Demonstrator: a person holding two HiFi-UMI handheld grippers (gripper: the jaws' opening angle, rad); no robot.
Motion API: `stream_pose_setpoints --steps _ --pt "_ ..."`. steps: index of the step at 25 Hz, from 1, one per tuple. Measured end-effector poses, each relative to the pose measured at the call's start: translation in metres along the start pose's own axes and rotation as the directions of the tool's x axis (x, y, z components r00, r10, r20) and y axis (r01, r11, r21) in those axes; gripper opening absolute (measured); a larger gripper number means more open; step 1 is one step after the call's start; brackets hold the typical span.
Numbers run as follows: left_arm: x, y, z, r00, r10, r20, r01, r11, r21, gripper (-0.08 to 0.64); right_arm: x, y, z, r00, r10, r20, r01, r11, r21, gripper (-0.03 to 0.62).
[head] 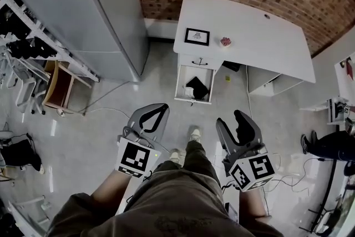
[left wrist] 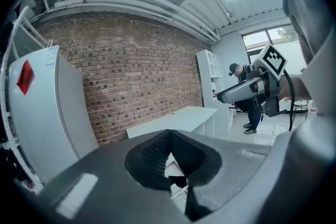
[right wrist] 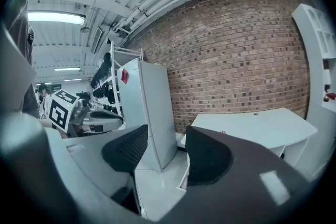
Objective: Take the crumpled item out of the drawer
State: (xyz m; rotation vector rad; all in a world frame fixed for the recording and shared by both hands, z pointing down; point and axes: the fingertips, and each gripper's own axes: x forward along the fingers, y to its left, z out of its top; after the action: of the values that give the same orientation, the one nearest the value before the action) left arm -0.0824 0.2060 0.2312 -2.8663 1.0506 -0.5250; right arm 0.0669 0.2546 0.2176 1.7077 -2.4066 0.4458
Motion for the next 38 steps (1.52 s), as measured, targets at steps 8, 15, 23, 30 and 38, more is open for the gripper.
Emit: stream_pose_setpoints --steps 8,15,23,30,38 --pt "0.063 0.018 -0.002 0.999 0.006 -0.045 -0.006 1.0 -0.001 0.0 0.051 -0.052 -0.006 0.998 0.025 -0.055 -0.024 0.999 0.023 0.239" --pt "0.135 0.036 -0.002 0.992 0.029 -0.121 -0.032 0.999 -0.019 0.0 0.103 -0.111 0.001 0.99 0.086 -0.112 -0.082 0.996 0.036 0.239" --pt "0.198 0.051 -0.022 0.972 0.068 -0.223 -0.082 0.995 -0.055 0.0 0.159 -0.17 -0.018 0.965 0.153 -0.214 -0.149 0.988 0.036 0.239" --pt "0.233 0.062 -0.056 0.945 0.087 -0.317 -0.121 0.988 -0.09 0.0 0.203 -0.199 -0.048 0.931 0.206 -0.302 -0.202 0.978 0.043 0.239" --pt "0.247 0.082 -0.067 0.924 0.12 -0.363 -0.166 0.981 -0.099 0.0 0.231 -0.21 -0.064 0.903 0.241 -0.355 -0.233 0.97 0.065 0.239"
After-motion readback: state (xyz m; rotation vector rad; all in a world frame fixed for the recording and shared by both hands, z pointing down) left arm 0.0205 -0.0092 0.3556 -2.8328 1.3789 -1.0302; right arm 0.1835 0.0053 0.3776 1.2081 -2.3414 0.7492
